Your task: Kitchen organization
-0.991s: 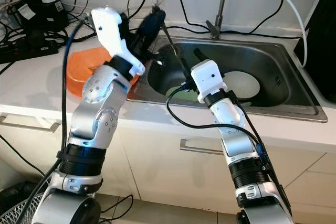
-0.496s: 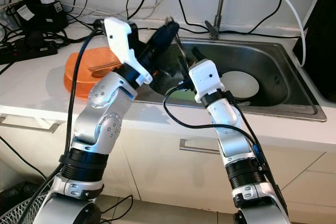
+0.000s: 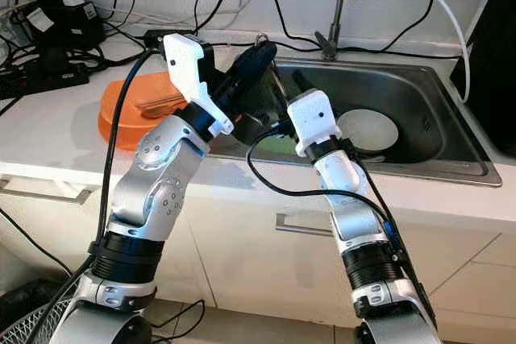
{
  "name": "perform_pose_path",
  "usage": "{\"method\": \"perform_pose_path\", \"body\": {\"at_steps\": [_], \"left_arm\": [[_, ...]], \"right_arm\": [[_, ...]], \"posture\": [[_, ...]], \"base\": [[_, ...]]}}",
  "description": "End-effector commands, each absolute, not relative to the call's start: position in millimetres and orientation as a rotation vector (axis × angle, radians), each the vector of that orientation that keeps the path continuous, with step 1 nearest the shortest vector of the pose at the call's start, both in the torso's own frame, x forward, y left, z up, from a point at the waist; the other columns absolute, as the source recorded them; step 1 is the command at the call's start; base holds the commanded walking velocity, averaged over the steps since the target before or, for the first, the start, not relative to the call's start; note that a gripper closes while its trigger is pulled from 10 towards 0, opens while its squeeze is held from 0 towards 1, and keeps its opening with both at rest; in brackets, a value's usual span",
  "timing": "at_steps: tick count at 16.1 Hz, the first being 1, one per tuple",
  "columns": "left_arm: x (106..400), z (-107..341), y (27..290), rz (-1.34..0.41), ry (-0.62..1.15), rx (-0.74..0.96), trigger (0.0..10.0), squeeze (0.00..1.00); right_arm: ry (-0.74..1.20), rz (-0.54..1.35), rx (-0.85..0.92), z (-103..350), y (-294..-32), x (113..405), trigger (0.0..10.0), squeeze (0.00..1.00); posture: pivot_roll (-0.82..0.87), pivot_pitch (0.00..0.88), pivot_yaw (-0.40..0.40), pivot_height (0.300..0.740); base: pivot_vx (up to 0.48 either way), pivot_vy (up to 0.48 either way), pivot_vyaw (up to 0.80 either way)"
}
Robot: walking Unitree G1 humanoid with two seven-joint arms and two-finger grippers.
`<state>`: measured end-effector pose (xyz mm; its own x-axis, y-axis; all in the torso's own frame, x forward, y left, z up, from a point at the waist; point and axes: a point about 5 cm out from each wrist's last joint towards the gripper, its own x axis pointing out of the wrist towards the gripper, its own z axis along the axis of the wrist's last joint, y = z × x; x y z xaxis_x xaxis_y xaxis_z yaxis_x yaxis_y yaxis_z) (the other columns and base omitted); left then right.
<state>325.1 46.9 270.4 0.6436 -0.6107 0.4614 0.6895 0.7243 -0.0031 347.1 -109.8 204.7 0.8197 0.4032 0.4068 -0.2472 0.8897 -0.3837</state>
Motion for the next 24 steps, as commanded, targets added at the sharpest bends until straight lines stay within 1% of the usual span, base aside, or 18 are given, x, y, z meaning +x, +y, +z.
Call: {"method": "perform_pose_path", "body": {"at_steps": [1,8,12,13,24], "left_arm": [[320.9,275.0,43.4,-0.777,-0.472,-0.186,10.0,0.0],[318.1,276.3,38.8,-0.808,-0.477,-0.202,10.0,0.0],[318.5,275.0,40.0,-0.806,-0.471,-0.195,10.0,0.0],[319.4,272.5,40.5,-0.799,-0.465,-0.181,10.0,0.0],[320.8,268.7,41.9,-0.783,-0.452,-0.147,10.0,0.0]], "right_arm": [[-0.52,0.354,-0.314,210.8,-108.1,347.8,10.0,0.0],[-0.516,0.36,-0.292,209.4,-103.1,347.3,10.0,0.0],[-0.5,0.318,-0.291,207.8,-107.0,349.9,9.8,0.0],[-0.497,0.314,-0.291,208.2,-108.0,350.8,0.0,0.0],[-0.5,0.278,-0.278,210.5,-113.5,352.5,0.0,0.0]], "posture": [[0.07,0.0,0.046,0.74],[0.07,0.0,0.052,0.74],[0.07,0.0,0.052,0.74],[0.07,0.0,0.051,0.74],[0.07,0.0,0.054,0.74]], "base": [[0.0,0.0,0.0],[0.0,0.0,0.0],[0.0,0.0,0.0],[0.0,0.0,0.0],[0.0,0.0,0.0]]}}
